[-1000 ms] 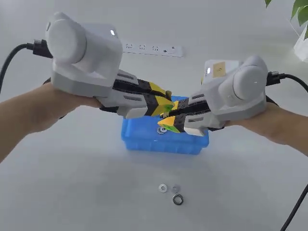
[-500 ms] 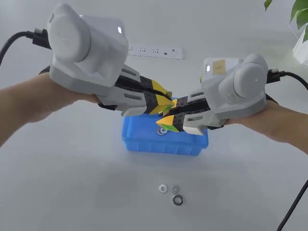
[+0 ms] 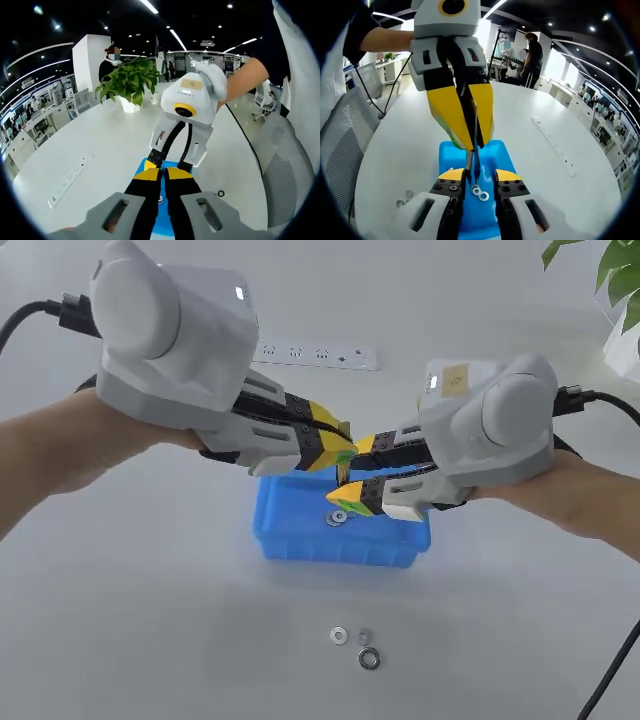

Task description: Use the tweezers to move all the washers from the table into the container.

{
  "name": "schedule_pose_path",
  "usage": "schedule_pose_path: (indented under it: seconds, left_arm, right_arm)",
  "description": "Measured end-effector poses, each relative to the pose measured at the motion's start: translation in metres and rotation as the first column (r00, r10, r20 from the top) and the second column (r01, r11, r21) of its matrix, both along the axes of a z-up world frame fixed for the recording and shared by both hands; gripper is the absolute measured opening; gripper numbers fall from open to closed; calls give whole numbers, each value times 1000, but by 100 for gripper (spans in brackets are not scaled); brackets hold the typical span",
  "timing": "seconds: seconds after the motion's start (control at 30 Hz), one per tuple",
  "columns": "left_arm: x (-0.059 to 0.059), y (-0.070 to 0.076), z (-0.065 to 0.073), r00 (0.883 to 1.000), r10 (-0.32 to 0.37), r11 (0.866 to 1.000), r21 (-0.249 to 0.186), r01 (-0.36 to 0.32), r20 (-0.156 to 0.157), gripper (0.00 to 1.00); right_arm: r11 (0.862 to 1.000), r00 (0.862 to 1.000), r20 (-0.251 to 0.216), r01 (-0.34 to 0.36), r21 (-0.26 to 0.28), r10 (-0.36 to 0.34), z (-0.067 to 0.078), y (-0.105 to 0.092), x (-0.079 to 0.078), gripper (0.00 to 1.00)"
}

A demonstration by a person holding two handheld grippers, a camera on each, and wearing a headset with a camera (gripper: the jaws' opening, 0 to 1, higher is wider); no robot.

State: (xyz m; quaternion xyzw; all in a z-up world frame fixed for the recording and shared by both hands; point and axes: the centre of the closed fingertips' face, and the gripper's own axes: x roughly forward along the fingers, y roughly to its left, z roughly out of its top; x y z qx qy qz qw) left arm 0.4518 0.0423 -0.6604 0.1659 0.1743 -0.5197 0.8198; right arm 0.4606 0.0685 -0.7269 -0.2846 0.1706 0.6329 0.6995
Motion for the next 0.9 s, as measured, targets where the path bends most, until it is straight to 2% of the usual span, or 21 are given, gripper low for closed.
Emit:
schedule_pose_path:
  seconds: [0.13, 0.3, 0.37, 0.43, 0.53, 0.73, 0.83, 0.9]
  left_arm:
    - [-1, 1, 4, 1000, 6, 1000, 3, -6, 4, 7]
    - [-2, 5, 18, 999, 31, 1000, -3, -31, 33, 7]
    - [-4, 6, 25, 999, 32, 999, -8, -31, 41, 7]
    - [-8, 5, 30, 998, 34, 999, -5, -34, 49, 7]
    - [-16, 5, 36, 998, 39, 999, -11, -38, 48, 7]
    - [-29, 7, 38, 997, 57, 998, -9, -57, 44, 7]
    - [-42, 0, 44, 997, 56, 998, -13, -55, 48, 7]
    - [-46, -3, 46, 997, 51, 999, -12, -51, 51, 7]
  right_arm:
    - [1000, 1000, -15, 16, 11, -16, 2, -3, -2, 26]
    - [999, 998, -44, 41, 11, -40, 5, -10, -8, 34]
    - [997, 995, -67, 75, 31, -72, 9, -14, -10, 39]
    - [994, 991, -96, 98, 46, -93, 12, -18, -12, 47]
    - [993, 989, -94, 115, 41, -111, 14, -26, -16, 55]
    - [983, 979, -110, 176, 55, -169, 19, -47, -29, 68]
    - [978, 975, -100, 204, 42, -199, 17, -59, -34, 74]
    - [972, 968, -120, 229, 43, -223, 16, -66, -40, 77]
